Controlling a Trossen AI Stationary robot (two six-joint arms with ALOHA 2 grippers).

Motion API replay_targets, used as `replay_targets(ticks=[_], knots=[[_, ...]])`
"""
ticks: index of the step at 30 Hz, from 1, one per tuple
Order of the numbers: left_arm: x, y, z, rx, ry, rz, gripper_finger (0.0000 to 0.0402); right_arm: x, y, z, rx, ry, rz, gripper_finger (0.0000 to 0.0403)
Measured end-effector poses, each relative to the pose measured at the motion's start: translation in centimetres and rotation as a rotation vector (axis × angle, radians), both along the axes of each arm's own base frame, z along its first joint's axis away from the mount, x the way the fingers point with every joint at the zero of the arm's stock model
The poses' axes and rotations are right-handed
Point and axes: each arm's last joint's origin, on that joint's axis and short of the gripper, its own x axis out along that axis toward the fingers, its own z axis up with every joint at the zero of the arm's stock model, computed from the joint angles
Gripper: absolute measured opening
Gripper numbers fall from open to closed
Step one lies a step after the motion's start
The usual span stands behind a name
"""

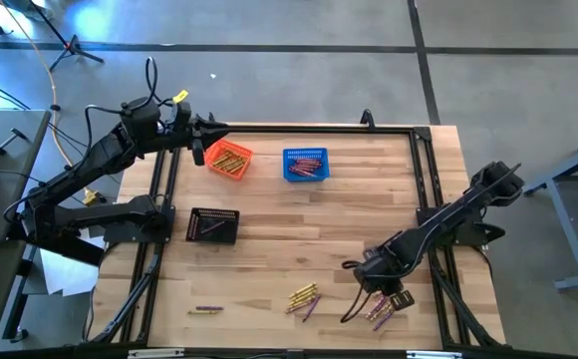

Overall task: Sort crayons
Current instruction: Put the red crayon into the blue bin

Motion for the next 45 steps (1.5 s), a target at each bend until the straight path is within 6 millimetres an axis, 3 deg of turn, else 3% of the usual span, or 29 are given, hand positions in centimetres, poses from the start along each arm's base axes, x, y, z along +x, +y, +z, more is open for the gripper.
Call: replay_targets(ticks=[8, 17, 31, 39, 45], knots=[[0.0, 0.0, 0.0, -0.061, -0.028, 0.014, 0.0081, -1.5, -0.5, -3.5, -0.021, -0.012, 0.032, 0.0077], [0.0, 0.0, 0.3, -0.048, -0.052, 0.015, 0.0081, -2.7, -0.6, -5.5, -0.021, -0.036, 0.054, 0.0078], [0.1, 0.1, 0.5, -0.035, -0.069, 0.015, 0.0081, -4.1, 0.0, -6.6, -0.143, -0.162, 0.200, 0.0075], [0.0, 0.0, 0.5, -0.037, -0.065, 0.015, 0.0081, -4.7, 0.2, -6.7, -0.191, -0.167, 0.234, 0.0014], [0.0, 0.0, 0.4, -0.038, -0.063, 0.015, 0.0081, -4.8, 0.3, -6.7, -0.205, -0.173, 0.222, 0.0011]])
